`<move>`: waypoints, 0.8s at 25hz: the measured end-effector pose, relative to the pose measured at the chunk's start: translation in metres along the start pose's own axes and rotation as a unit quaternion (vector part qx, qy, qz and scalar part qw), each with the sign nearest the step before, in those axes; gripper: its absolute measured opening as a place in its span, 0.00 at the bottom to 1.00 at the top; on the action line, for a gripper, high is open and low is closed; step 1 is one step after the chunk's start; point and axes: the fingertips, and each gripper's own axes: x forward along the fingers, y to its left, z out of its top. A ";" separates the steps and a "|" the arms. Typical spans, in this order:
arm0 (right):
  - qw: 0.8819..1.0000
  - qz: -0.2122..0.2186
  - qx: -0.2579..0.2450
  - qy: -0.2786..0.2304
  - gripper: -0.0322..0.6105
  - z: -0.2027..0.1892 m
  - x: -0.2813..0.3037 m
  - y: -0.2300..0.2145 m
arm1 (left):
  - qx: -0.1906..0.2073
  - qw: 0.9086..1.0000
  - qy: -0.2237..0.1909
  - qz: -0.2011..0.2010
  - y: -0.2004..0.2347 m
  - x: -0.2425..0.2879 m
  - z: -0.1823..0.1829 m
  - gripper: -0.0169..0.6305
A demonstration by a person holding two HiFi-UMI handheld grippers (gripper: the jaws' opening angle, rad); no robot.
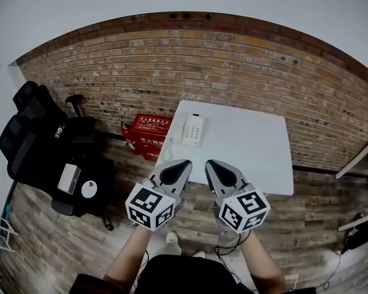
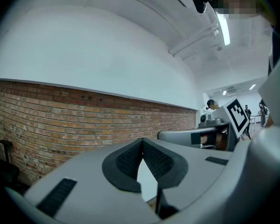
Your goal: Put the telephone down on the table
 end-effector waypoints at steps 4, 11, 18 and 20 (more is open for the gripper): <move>1.000 -0.001 0.004 0.000 0.07 0.002 -0.002 0.000 | 0.024 1.000 0.008 -0.002 -0.009 0.000 -0.001 0.04; 1.000 0.003 0.004 0.003 0.07 -0.001 0.007 0.013 | 0.027 1.000 0.009 -0.003 0.000 -0.008 0.000 0.04; 1.000 -0.009 0.002 0.006 0.07 -0.005 0.016 0.025 | 0.029 0.999 0.009 -0.014 0.011 -0.017 -0.001 0.04; 1.000 -0.013 0.000 0.005 0.07 -0.004 0.018 0.028 | 0.033 0.999 0.009 -0.016 0.015 -0.020 -0.001 0.04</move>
